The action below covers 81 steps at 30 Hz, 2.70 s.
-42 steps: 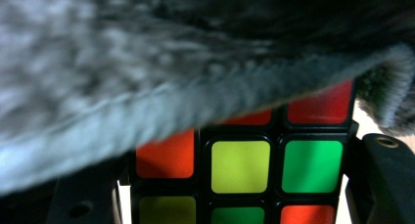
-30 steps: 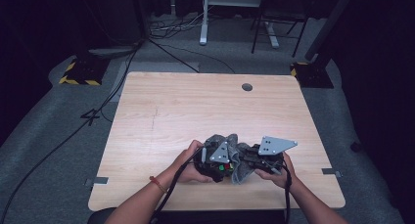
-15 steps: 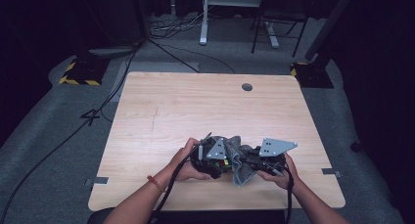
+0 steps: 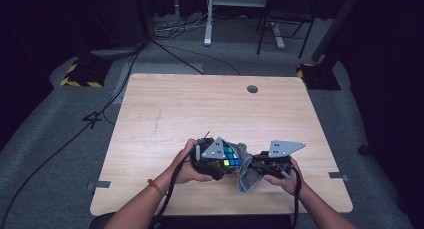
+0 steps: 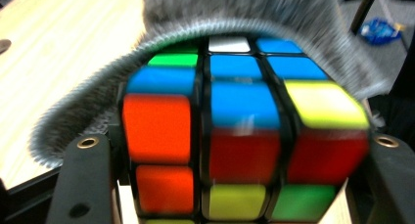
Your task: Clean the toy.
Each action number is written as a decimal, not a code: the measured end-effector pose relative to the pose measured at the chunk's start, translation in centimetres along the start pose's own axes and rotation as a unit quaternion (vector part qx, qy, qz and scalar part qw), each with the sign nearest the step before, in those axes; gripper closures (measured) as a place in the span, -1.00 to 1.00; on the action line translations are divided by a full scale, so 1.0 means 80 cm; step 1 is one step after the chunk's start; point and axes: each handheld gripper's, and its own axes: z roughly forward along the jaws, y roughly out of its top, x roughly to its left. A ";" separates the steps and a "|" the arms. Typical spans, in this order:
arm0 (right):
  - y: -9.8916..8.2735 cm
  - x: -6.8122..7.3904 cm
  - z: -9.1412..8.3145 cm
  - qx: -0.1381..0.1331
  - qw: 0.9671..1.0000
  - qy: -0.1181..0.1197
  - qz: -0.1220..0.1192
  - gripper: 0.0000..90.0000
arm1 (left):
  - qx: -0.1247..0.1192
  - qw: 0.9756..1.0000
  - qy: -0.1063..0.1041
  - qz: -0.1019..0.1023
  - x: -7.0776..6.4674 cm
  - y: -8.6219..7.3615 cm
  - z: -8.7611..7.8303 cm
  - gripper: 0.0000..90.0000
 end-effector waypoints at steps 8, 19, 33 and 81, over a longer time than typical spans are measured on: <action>0.008 0.007 -0.003 -0.013 1.000 0.001 -0.021 0.79 | 0.017 1.000 0.013 0.005 -0.004 0.001 0.007 -0.31; 0.006 0.003 0.000 0.010 1.000 -0.018 -0.020 0.78 | -0.007 1.000 0.015 0.002 -0.004 0.005 -0.001 -0.27; 0.011 0.011 -0.004 -0.004 0.999 -0.025 -0.046 0.78 | -0.012 1.000 0.012 -0.003 -0.003 0.005 -0.001 -0.28; 0.017 0.015 -0.003 0.006 0.997 -0.042 -0.070 0.78 | -0.001 1.000 0.006 -0.012 -0.006 0.007 0.007 -0.26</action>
